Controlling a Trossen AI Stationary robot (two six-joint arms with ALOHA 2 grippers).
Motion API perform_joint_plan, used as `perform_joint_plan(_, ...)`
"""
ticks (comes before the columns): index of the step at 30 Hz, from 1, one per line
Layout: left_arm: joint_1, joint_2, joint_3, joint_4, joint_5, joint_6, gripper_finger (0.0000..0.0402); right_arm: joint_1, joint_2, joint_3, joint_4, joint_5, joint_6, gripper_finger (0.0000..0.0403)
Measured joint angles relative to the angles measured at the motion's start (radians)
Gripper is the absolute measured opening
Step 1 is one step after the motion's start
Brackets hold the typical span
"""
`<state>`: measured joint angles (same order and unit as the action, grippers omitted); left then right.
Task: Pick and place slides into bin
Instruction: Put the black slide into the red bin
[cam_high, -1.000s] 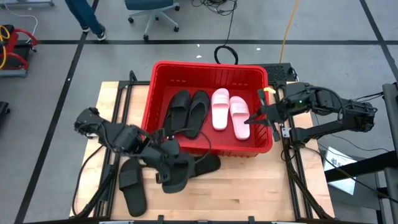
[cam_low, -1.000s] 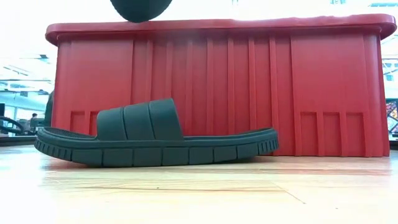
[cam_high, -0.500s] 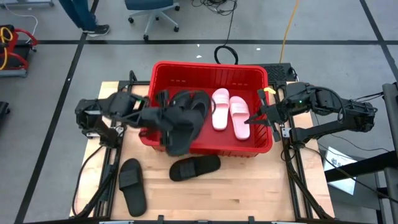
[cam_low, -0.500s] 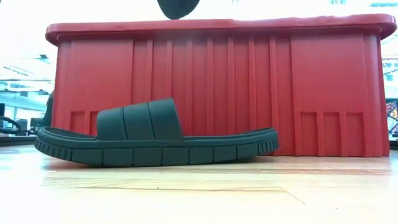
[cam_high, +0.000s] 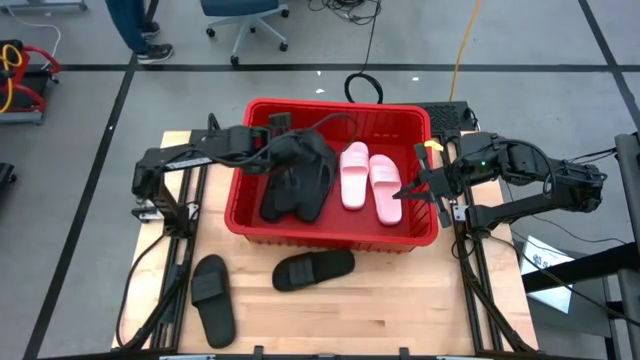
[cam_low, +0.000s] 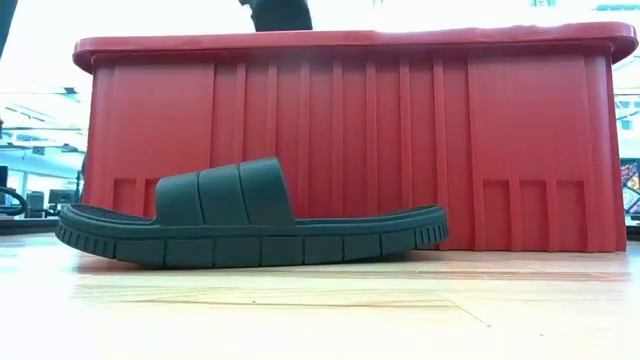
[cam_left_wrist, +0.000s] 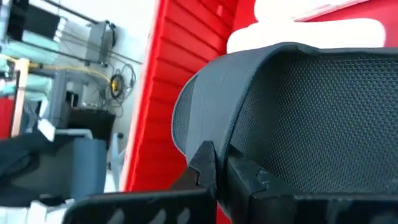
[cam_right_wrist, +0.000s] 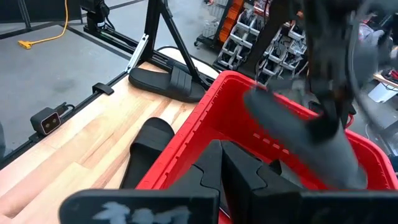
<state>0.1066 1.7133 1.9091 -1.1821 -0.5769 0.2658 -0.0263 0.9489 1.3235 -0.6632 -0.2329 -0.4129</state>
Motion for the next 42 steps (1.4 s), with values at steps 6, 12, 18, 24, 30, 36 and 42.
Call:
perform_joint_plan(6,0.059,0.002,-0.175,0.265,0.065,0.138,0.0002,0.0,0.0,0.0,0.0,0.0,0.0,0.0)
perform_joint_plan(12,0.095,0.002,-0.343,0.501,0.085,0.208,0.0002,0.0,0.0,0.0,0.0,0.0,0.0,0.0)
perform_joint_plan(18,0.121,0.002,-0.508,0.741,0.125,0.255,0.0002,0.0,0.0,0.0,0.0,0.0,0.0,0.0)
perform_joint_plan(24,0.145,0.002,-0.641,0.89,0.131,0.248,0.0002,0.0,0.0,0.0,0.0,0.0,0.0,0.0)
perform_joint_plan(30,0.155,0.002,-0.724,0.979,0.141,0.182,0.0002,0.0,0.0,0.0,0.0,0.0,0.0,0.0)
perform_joint_plan(36,0.155,0.002,-0.756,0.979,0.135,0.187,0.0003,0.0,0.0,0.0,0.0,0.001,0.0,0.0)
perform_joint_plan(42,0.155,0.001,-0.755,0.979,0.137,0.191,0.0009,0.0,0.0,0.0,0.001,0.001,0.0,0.0)
